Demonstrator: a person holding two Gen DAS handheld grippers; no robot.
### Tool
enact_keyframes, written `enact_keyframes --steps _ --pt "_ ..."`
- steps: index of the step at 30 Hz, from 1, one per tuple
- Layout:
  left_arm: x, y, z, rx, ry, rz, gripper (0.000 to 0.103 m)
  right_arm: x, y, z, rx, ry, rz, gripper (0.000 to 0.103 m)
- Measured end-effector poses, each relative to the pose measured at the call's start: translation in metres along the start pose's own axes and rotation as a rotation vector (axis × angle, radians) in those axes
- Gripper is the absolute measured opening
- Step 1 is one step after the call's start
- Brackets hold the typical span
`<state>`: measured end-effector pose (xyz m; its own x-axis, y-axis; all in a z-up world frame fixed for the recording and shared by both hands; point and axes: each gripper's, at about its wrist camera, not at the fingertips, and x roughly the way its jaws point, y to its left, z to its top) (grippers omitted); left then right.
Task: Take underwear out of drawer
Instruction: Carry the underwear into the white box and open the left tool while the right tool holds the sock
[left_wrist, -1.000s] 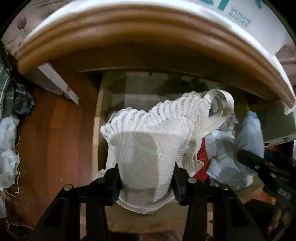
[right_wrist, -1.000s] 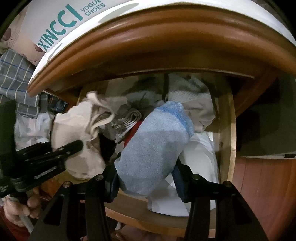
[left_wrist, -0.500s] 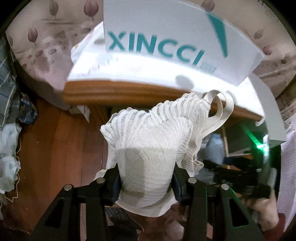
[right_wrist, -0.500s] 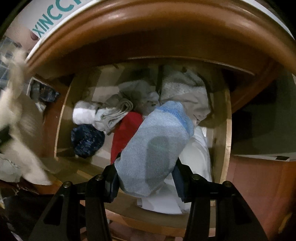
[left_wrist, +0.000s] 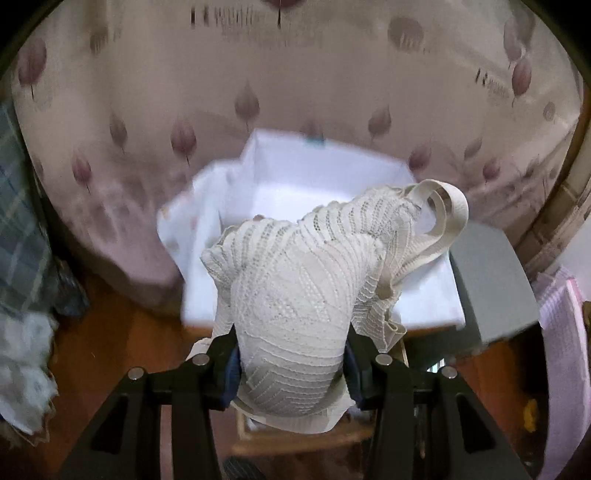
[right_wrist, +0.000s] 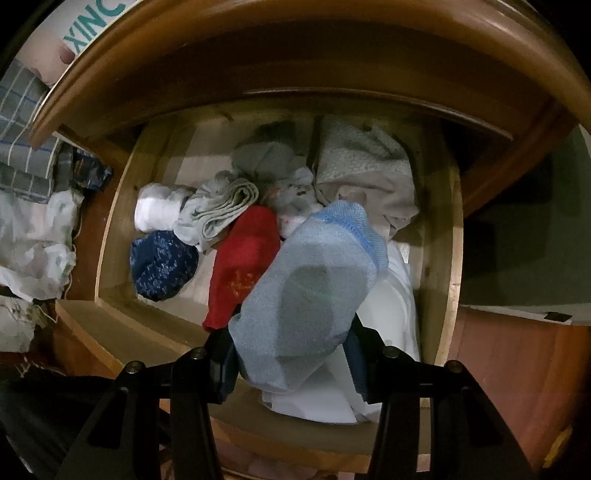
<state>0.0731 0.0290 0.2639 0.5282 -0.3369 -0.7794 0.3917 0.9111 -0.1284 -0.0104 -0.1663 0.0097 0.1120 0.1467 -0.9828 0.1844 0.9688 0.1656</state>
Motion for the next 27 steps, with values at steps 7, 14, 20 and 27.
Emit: enact_keyframes --steps 7,14,20,27 --pt "0.015 0.0 0.072 0.045 -0.059 0.065 0.046 0.001 -0.003 -0.001 0.001 0.009 0.001 0.046" --pt "0.066 -0.007 0.121 0.083 -0.1 0.072 0.046 0.002 -0.003 -0.002 0.0 0.012 0.002 0.046" --pt "0.131 -0.012 0.142 0.101 -0.033 0.105 0.046 0.003 -0.003 -0.001 0.013 0.019 0.012 0.046" --pt "0.169 -0.001 0.111 0.029 0.09 0.118 0.046 0.003 -0.003 -0.002 0.013 0.019 0.012 0.046"
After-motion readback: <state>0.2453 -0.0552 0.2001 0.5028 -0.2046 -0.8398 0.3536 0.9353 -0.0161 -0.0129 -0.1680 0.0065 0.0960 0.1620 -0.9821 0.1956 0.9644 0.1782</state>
